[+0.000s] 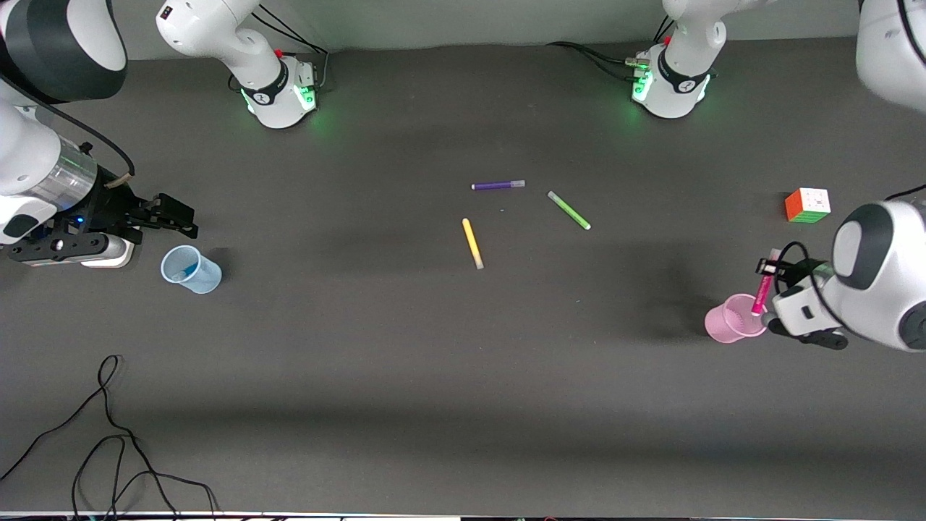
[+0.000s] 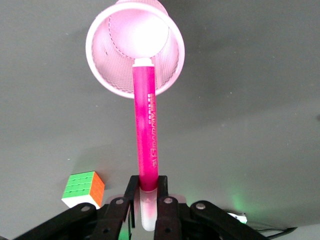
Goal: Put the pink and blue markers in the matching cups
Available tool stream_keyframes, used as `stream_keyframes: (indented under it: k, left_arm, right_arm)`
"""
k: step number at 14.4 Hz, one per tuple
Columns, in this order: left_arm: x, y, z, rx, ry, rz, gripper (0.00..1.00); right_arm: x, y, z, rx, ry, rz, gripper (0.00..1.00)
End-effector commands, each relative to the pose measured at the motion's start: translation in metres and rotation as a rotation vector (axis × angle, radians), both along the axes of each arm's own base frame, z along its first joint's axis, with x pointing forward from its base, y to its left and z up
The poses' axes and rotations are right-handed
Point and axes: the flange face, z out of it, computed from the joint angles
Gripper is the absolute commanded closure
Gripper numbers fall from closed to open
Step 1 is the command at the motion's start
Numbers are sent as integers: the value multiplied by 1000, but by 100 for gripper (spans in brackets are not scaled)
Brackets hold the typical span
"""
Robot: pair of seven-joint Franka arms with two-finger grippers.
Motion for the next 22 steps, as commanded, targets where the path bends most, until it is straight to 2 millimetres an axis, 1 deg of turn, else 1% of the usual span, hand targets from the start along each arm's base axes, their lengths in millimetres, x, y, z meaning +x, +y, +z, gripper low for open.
stream_keyframes:
  k: [1,2,3,4,6,7,8,9,10,11,13,15,16,18,19,20,22]
  left_arm:
    - [10,-6,-15,60,35,20,100]
    - [10,-9,-25,85,47,25,100]
    - [11,-8,-34,93,56,38,100]
    - [13,-7,-41,100,60,41,100]
    - [15,-8,-49,101,59,35,100]
    - [15,-8,-52,103,61,33,100]
    - [15,-8,-51,101,58,31,81]
    - [16,-7,-50,98,56,28,43]
    - [18,-6,-46,98,51,30,13]
    - [19,-6,-41,99,47,32,0]
    - [23,-13,-23,104,33,30,0]
    - [30,-9,-1,106,13,41,0]
    - [34,-4,11,110,-11,51,0]
    - [35,-2,42,130,-61,63,0]
    - [30,-1,61,134,-77,67,0]
    - [26,-4,77,130,-105,63,0]
    - [17,-14,120,110,-196,57,0]
  right_arm:
    - [8,-14,0,9,15,-43,0]
    - [9,-9,0,13,15,-29,0]
    - [11,-11,3,17,9,-29,0]
    - [13,-2,7,9,-1,-10,0]
    - [16,-14,10,6,-9,-8,0]
    - [16,-14,8,9,-10,49,0]
    - [17,-16,8,7,-14,79,0]
    - [16,-18,10,-7,-17,83,0]
    - [16,-16,12,-16,-20,91,0]
    - [15,-15,12,-26,-19,97,0]
    - [15,-17,12,-26,-25,92,0]
    - [15,-14,18,-27,-41,98,0]
    - [14,-16,20,-24,-42,92,0]
    - [13,-22,16,-17,-25,75,0]
    - [13,-25,15,-17,-20,55,0]
    - [12,-25,13,-17,-7,43,0]
    - [13,-26,11,-21,2,47,0]
